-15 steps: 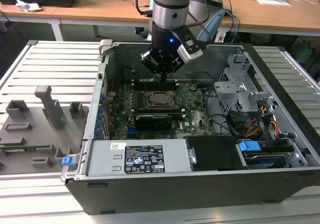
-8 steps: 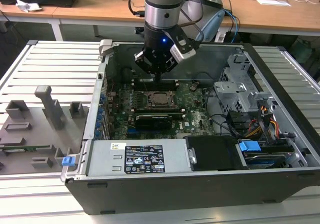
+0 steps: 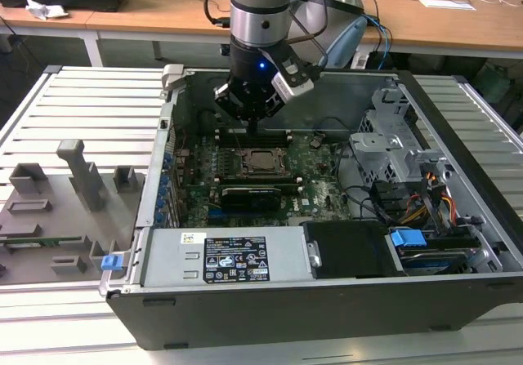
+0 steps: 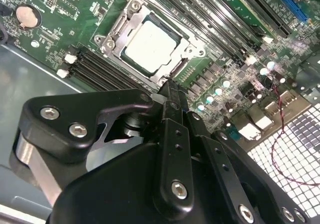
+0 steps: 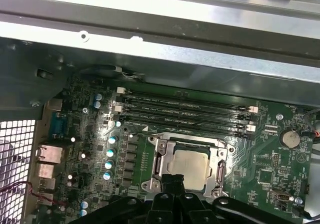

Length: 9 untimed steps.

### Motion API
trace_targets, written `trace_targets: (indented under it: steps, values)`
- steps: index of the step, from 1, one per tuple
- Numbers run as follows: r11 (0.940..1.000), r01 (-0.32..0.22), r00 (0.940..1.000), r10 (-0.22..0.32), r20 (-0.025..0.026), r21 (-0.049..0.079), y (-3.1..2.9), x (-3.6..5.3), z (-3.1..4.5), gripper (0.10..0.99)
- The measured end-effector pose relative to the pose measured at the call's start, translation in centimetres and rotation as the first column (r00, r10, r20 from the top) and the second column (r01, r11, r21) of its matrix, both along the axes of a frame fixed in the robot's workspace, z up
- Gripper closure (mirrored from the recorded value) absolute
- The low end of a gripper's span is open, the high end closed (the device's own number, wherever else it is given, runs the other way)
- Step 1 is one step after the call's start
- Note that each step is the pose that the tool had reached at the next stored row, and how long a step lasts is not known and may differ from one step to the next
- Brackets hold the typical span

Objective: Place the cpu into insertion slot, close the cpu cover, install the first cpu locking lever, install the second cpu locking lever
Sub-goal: 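Install the first cpu locking lever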

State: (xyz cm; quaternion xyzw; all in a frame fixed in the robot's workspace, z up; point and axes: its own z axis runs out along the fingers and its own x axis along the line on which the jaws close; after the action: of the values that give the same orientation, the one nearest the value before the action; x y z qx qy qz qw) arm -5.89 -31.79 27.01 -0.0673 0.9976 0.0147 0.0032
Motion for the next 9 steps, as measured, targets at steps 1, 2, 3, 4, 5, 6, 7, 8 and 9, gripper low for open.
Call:
trace_targets:
  steps: [1,2,3,4,5,6,7,8,9]
  values:
    - [1.0,0.0,1.0,0.0,0.0,0.0,0.0,-0.11,0.0,0.98]
    - [1.0,0.001,1.0,-0.001,0.0,0.0,0.0,-0.22,0.0,0.98]
    - [1.0,0.004,1.0,-0.004,0.0,0.0,0.0,-0.32,-0.01,0.98]
    - [1.0,0.009,1.0,-0.009,-0.0001,0.0,0.01,-0.43,-0.02,0.98]
    - [0.9999,0.014,0.9999,-0.014,-0.0001,0.0,0.0,-0.54,-0.02,0.98]
    - [0.9999,0.016,0.9999,-0.016,-0.0002,0.0,0.0,-0.84,-0.02,0.98]
    - [0.9999,0.016,0.9999,-0.016,-0.0001,0.0,0.0,-1.19,-0.03,0.98]
    - [0.9999,0.016,0.9999,-0.016,-0.0001,0.0,0.0,-1.58,-0.04,0.98]
    - [0.9999,0.016,0.9999,-0.016,0.0,0.0,0.0,-2.04,-0.05,0.98]
